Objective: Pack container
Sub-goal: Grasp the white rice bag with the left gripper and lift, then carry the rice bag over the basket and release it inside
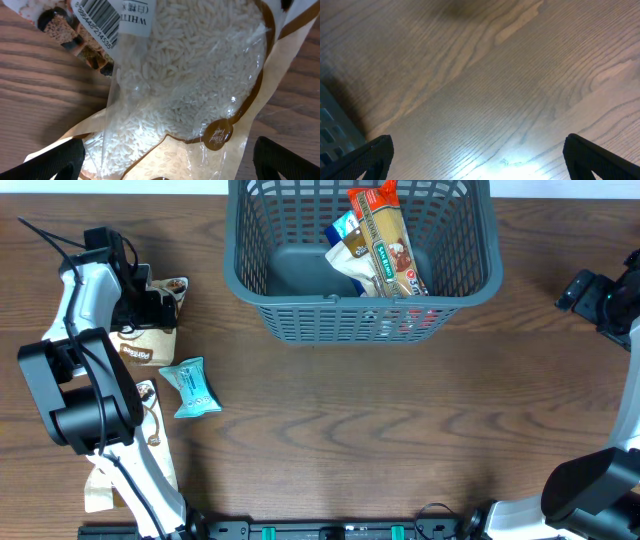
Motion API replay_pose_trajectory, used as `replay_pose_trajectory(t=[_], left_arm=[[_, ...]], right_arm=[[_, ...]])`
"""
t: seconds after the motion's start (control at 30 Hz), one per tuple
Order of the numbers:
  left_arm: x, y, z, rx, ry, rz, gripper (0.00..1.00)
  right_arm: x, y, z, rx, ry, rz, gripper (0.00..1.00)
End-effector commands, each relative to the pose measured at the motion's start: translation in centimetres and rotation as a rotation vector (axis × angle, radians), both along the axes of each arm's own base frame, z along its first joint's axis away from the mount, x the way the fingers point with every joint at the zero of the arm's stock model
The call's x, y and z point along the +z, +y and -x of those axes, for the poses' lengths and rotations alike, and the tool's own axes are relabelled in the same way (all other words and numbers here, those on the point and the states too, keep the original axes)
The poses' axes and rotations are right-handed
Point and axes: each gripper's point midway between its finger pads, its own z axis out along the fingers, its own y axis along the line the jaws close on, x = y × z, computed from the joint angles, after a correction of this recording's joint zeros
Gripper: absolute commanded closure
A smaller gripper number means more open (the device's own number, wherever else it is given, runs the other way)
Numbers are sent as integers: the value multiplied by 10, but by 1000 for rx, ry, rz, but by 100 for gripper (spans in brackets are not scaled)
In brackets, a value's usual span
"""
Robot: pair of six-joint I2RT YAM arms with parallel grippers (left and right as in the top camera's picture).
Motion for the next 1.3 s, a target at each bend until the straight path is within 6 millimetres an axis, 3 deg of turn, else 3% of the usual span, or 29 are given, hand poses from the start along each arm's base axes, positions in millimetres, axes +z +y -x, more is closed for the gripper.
replay_pose_trajectory(t=[0.0,0.2,0.53,0.73,0.77,0.9,1.0,1.27], left_arm=[[-9,-8,-3,-25,10,33,1],[-12,-8,-5,-25,6,32,1],[-57,-14,15,-12,137,68,1],[-60,-14,15,2,142,69,1],[-60,-14,15,2,142,69,4],[-60,-13,14,20,137,68,45],[-60,-10,12,42,128,52,93],[-60,-7,-3,67,69,41,94]], right_arm=[[1,0,1,-12,-3,0,1],[1,0,1,-12,-3,0,1],[1,0,1,-12,-3,0,1],[1,0,1,-12,-3,0,1],[1,0,1,-12,-3,0,1],[1,0,1,-12,-3,0,1],[1,0,1,-12,-3,0,1],[1,0,1,-12,-3,0,1]])
